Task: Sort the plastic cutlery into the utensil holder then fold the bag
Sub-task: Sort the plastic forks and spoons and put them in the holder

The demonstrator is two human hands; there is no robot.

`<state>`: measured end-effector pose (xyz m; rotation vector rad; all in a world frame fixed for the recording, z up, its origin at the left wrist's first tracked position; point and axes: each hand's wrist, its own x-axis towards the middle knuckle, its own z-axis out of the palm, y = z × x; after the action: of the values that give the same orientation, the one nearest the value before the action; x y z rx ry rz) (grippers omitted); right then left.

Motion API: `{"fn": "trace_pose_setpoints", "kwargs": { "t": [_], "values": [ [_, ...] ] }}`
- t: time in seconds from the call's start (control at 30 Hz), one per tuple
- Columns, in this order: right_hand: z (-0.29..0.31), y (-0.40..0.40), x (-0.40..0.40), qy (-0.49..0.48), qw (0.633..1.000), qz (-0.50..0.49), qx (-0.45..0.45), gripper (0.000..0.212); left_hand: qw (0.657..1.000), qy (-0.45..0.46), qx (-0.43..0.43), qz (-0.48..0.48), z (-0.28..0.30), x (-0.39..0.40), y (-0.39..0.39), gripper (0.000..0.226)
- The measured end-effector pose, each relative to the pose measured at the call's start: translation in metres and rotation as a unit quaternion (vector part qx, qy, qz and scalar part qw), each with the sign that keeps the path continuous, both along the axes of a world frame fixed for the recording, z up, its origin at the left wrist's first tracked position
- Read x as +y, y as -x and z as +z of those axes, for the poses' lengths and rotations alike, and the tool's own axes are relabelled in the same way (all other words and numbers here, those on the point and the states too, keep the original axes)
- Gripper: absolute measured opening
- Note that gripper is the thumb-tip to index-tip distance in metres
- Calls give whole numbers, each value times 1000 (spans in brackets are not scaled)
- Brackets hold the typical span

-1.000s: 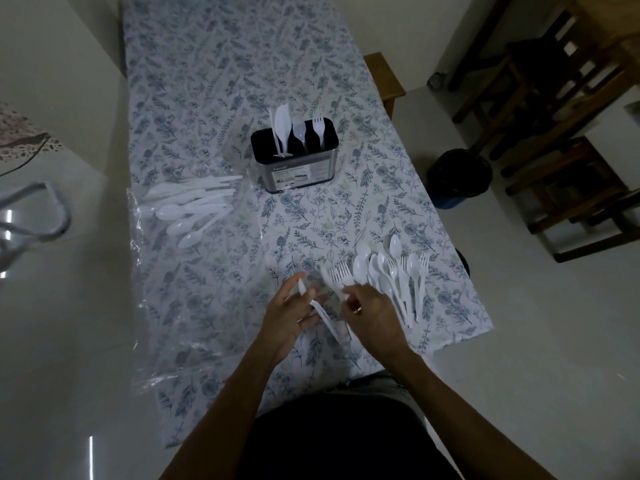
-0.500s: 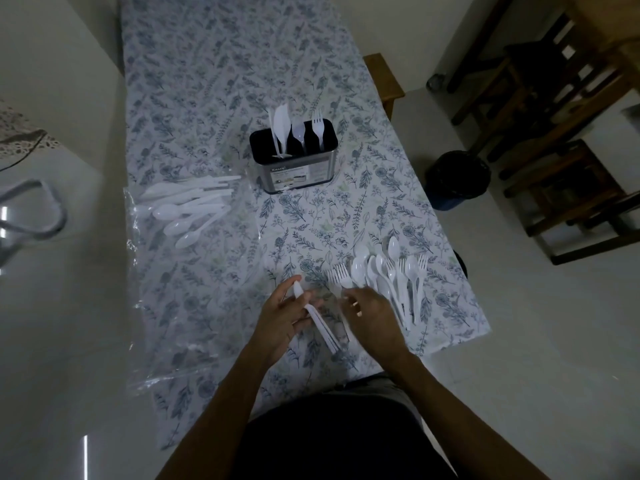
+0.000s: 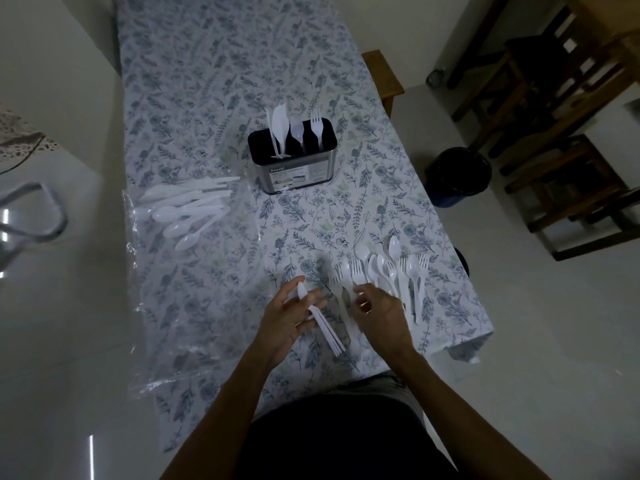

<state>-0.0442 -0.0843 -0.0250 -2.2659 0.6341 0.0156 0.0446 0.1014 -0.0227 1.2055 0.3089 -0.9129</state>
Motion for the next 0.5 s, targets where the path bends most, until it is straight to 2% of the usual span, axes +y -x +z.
{"fn": "trace_pose_setpoints", "kwargs": {
  "t": [0.07, 0.13, 0.23, 0.3, 0.37, 0.47, 0.5],
  "values": [
    [12, 5, 9, -96, 993, 53, -46, 23, 1000, 6, -3, -8, 1, -3, 0, 50],
    [18, 8, 15, -151, 984, 75, -48, 27, 1000, 14, -1, -14, 0, -6, 0, 51],
    [16, 8, 15, -106, 989, 91, -40, 27, 1000, 20, 6, -19, -1, -8, 1, 57],
    [12, 9, 15, -18, 990, 130, -46, 27, 1000, 20, 3, -21, -1, -9, 1, 57],
    [10, 9, 17, 40, 983, 172, -47, 36, 1000, 16, -7, -21, 1, -12, 2, 56],
    [9, 10, 11, 43, 973, 219, -63, 28, 999, 11, -15, -30, 1, -13, 4, 54],
    [10, 10, 5, 35, 978, 199, -52, 26, 999, 14, -13, -30, 0, -13, 3, 52]
  ]
}}
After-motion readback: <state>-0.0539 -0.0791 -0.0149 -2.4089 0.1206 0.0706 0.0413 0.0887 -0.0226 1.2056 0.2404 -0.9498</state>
